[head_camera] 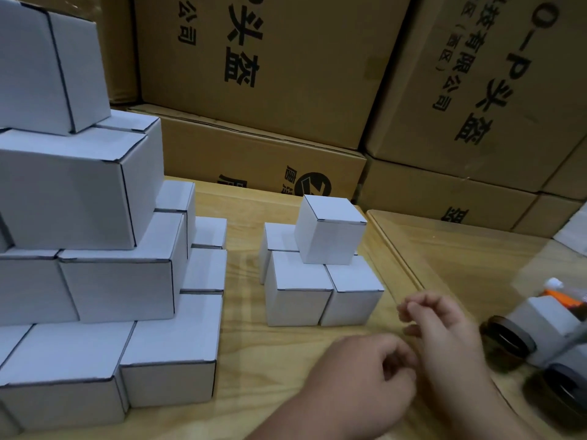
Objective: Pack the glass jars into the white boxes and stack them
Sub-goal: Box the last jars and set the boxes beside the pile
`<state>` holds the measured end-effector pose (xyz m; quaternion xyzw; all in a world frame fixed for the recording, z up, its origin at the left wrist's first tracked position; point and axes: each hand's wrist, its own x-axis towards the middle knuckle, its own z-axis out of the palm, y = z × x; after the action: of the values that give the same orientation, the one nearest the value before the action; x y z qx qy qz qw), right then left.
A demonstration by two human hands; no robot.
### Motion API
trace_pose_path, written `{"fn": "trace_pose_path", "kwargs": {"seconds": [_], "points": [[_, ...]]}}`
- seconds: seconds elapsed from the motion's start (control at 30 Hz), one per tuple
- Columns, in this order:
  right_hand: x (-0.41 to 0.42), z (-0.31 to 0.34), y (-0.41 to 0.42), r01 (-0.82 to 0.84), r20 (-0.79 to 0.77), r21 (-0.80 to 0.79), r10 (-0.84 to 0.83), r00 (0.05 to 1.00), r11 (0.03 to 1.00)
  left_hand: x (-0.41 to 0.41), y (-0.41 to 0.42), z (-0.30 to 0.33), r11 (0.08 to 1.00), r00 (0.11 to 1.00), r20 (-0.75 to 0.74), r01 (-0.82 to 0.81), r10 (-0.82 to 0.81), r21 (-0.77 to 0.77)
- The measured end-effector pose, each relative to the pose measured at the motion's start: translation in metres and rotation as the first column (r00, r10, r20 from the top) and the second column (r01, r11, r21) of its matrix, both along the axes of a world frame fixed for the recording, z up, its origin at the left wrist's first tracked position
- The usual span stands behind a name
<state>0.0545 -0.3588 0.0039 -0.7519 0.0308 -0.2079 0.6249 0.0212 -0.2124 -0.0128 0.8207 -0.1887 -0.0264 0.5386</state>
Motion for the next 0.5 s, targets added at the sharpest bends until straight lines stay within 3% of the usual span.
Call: {"fn": "trace_pose_path", "kwargs": {"seconds": [0.13,0.3,0.37,0.5], "points": [[-0.038,-0.021,-0.018,-0.059,-0.11,-0.073,0.051,0.993,0.996,-0.005,0.002,0.001,1.0,1.0,-0.017,0.013,-0.013,-0.013],[-0.072,-0.015,-0.017,-0.106,-0.089,-0.381,0.077,0.993,0.918,-0.012,0.001,0.007,0.998,0.999,-0.027,-0.035,0.036,0.049],[-0.081,-0.014,-0.017,-0.096,-0.107,-0.423,0.055,0.993,0.901,-0.016,-0.001,0.009,0.99,0.998,-0.003,-0.062,0.062,0.131],[-0.092,-0.016,-0.021,-0.053,-0.122,-0.445,-0.002,0.993,0.894,-0.029,0.0,0.007,0.917,0.983,0.181,-0.102,0.033,0.385]]}}
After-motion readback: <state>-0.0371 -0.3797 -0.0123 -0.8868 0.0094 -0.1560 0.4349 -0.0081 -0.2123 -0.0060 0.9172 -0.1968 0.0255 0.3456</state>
